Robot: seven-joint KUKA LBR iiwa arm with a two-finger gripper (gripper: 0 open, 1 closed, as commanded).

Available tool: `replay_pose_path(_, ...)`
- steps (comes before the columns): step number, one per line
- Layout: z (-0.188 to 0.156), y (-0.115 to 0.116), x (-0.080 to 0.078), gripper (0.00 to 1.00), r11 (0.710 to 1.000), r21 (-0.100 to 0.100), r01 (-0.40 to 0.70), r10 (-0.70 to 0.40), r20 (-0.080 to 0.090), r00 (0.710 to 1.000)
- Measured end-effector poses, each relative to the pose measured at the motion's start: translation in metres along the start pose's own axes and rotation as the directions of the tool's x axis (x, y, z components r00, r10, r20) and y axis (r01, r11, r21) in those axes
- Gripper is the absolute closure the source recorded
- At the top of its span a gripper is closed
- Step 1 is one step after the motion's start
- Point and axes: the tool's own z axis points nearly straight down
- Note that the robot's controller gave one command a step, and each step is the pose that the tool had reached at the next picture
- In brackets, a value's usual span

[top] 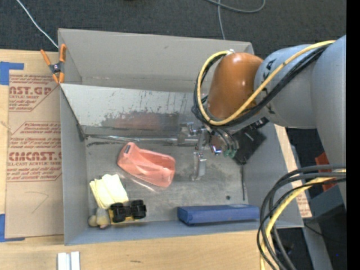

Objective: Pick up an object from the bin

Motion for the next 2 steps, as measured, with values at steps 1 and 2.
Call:
replay_pose_path(1, 0.022, 0.007, 0.008, 0.0, 0.999, 0.001, 0.052, -0.052, 0.005, 0.999)
replay_pose_path(2, -0.058, 0.045, 0.015, 0.0, 0.994, 0.0, 0.107, -0.107, 0.01, 0.994)
